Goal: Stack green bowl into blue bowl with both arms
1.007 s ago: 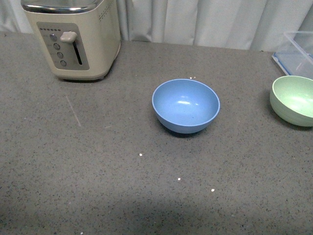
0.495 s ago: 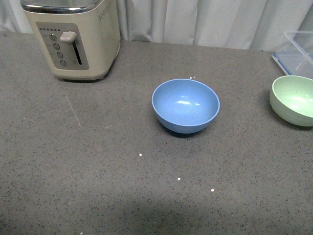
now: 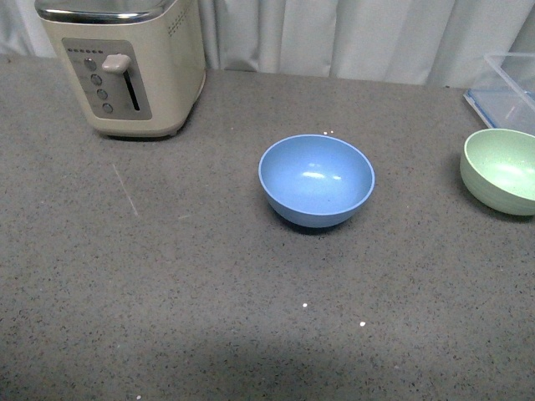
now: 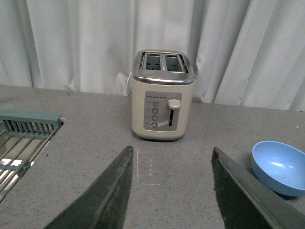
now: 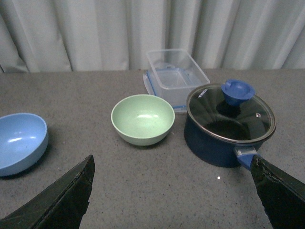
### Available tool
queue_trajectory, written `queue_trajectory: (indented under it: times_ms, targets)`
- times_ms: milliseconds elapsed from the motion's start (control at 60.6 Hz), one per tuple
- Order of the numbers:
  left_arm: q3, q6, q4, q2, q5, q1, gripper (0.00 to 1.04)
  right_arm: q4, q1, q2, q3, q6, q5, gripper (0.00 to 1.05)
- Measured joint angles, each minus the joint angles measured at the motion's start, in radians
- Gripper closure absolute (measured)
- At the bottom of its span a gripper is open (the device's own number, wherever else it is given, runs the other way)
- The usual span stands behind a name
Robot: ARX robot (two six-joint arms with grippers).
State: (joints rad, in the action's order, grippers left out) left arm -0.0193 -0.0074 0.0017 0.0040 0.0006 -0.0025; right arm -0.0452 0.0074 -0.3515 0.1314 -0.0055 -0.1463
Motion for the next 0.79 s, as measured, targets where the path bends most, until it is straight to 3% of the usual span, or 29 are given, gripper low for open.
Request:
queue_trajectory:
  times_ms: [149, 264, 380, 512, 792]
  targets:
    - [0.000, 0.000, 0.000, 0.000, 0.000, 0.000, 0.23, 0.286, -0.096, -0.404, 0.118, -0.095, 0.170, 0.09]
    - [0.000, 0.000, 0.000, 0.000, -0.001, 0.000, 0.05, 0.337, -0.136, -0.747, 0.273, -0.202, 0.276, 0.09]
    - [0.000, 0.002, -0.001, 0.000, -0.001, 0.000, 0.06, 0.200, -0.145, -1.122, 0.441, -0.379, 0.309, 0.09]
    - [0.000, 0.003, -0.001, 0.000, 0.000, 0.000, 0.06, 0.153, -0.145, -1.346, 0.568, -0.499, 0.312, 0.09]
    - [0.000, 0.003, -0.001, 0.000, -0.001, 0.000, 0.06, 0.103, -0.108, -1.530, 0.734, -0.612, 0.338, 0.09]
